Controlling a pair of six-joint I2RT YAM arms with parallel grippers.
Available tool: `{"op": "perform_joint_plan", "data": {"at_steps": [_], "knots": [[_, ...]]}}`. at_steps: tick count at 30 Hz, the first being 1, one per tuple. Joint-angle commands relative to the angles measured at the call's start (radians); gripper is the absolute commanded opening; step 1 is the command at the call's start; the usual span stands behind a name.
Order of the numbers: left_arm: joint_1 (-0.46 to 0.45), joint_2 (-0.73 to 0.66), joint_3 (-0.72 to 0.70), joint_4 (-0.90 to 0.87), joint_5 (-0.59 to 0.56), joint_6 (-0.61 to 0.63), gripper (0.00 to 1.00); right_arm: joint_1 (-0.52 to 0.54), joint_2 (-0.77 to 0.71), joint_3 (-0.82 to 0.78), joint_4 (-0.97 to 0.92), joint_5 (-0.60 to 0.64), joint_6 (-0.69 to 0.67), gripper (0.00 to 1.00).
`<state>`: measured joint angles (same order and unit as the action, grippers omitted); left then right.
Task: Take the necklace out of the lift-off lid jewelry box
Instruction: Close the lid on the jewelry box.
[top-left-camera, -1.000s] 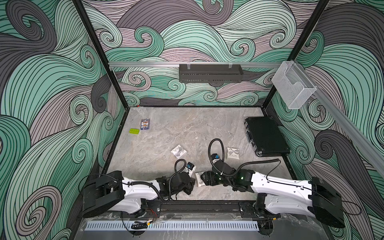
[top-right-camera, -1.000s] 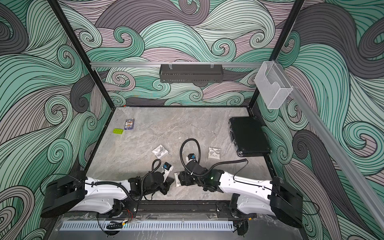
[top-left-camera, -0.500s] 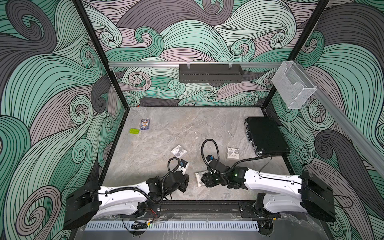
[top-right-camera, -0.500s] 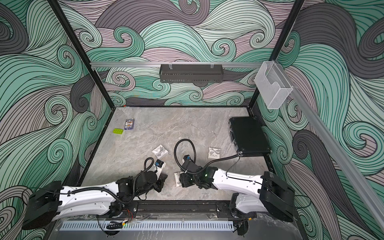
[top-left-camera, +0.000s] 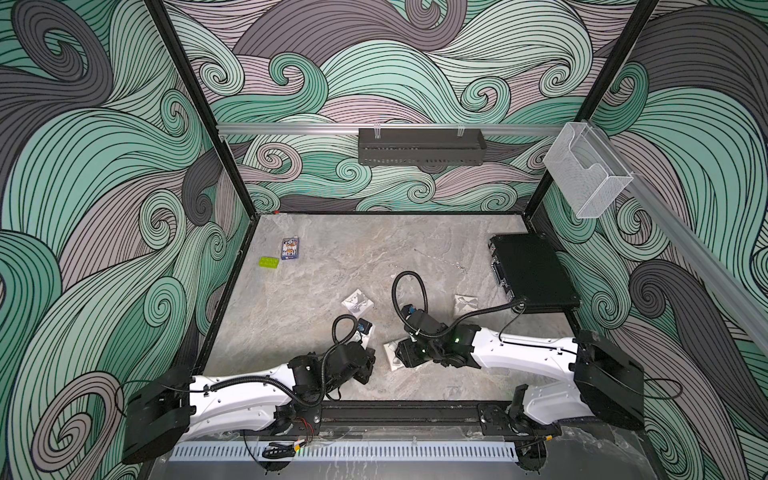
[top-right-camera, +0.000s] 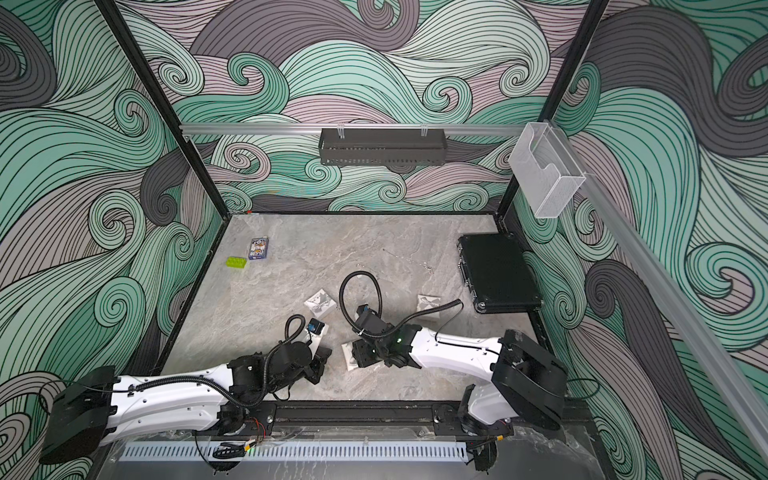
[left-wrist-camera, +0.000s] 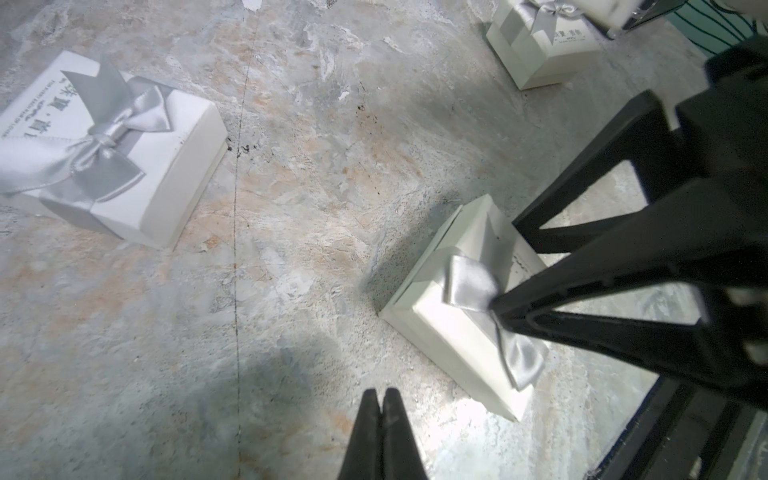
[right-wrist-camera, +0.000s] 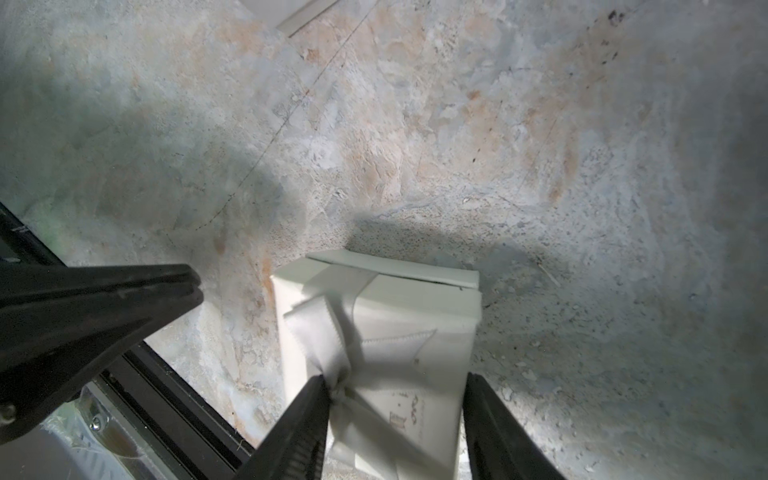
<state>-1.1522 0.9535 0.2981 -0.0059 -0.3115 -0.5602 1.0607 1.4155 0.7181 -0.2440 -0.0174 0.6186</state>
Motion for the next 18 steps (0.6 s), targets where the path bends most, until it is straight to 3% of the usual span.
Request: {"op": "perform_joint_plan", "data": {"at_steps": [1,7,18], "knots": [[0.008,-0.029,0.004,-0.026,-0.036,0.001,0.0,-0.008,0.007,0.012,-0.058,-0.013,-0.049,0.58],[0.03,-0.045,-0.004,0.007,-0.081,0.019,0.0,-0.024,-0.099,0.029,-0.146,-0.008,-0.081,0.76],[0.307,-0.022,0.1,-0.066,0.135,0.092,0.0,0.009,-0.287,-0.135,-0.12,-0.158,0.141,0.77]]}}
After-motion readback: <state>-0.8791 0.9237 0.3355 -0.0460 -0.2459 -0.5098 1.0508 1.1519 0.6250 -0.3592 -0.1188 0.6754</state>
